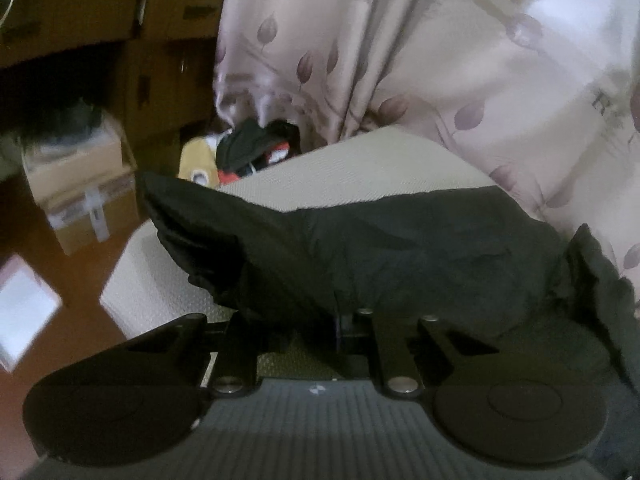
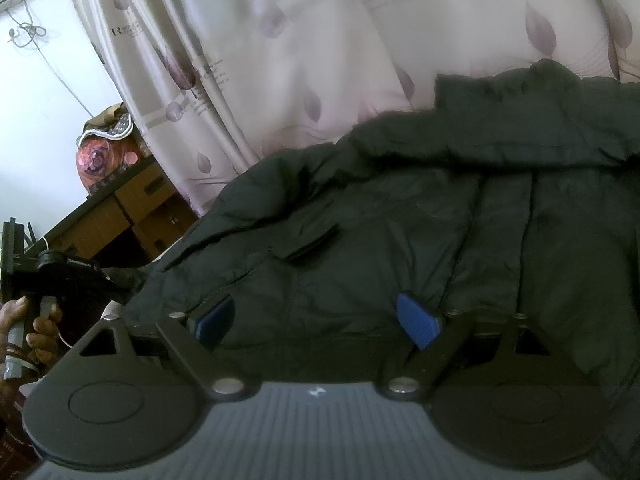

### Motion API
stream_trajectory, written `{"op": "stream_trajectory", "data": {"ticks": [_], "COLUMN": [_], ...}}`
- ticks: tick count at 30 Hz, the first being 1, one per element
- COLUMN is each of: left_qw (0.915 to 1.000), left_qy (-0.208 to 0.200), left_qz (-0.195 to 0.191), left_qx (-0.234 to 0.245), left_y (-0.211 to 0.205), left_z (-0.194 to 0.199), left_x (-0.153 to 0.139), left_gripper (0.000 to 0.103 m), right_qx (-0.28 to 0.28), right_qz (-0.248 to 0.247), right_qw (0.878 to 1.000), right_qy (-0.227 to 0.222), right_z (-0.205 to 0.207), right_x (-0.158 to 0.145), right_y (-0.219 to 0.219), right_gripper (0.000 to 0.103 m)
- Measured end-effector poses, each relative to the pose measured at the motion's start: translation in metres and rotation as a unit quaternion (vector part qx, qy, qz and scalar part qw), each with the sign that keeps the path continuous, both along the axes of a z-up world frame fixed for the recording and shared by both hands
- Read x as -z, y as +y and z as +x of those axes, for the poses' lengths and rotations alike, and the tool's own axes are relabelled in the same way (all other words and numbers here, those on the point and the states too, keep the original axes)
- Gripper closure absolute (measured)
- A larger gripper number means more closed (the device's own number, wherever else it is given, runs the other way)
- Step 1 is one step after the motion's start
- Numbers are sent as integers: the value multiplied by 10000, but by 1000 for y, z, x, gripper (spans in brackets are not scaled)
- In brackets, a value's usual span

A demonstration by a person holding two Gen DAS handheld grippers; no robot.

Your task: Fold large clothes

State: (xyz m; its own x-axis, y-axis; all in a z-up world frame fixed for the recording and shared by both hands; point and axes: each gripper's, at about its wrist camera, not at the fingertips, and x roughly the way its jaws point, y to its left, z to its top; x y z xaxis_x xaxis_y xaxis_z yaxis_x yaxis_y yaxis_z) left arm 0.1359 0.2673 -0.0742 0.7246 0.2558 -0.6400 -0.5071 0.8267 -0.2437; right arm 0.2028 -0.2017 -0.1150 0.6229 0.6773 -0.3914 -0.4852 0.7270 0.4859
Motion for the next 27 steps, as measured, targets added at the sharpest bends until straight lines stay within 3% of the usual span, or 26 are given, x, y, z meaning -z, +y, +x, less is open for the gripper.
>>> {"op": "stream_trajectory", "data": {"ticks": [18,27], "left_qw": [9986,9956], "left_qy": [-122,-456], "left_qz": [476,635], "left_qx": [177,519], "left_y": [-26,-56], "left_z": [12,28], "left_x": [-21,-61], "left_gripper": [85,87], "right_qx": [49,93], "right_qz": [109,13], "right_qw": [9999,9994], "right_qy": [-42,339], "right_z": [-4,2], "right_x": [2,-9], "right_y": [-1,1], "right_gripper": [13,13]}}
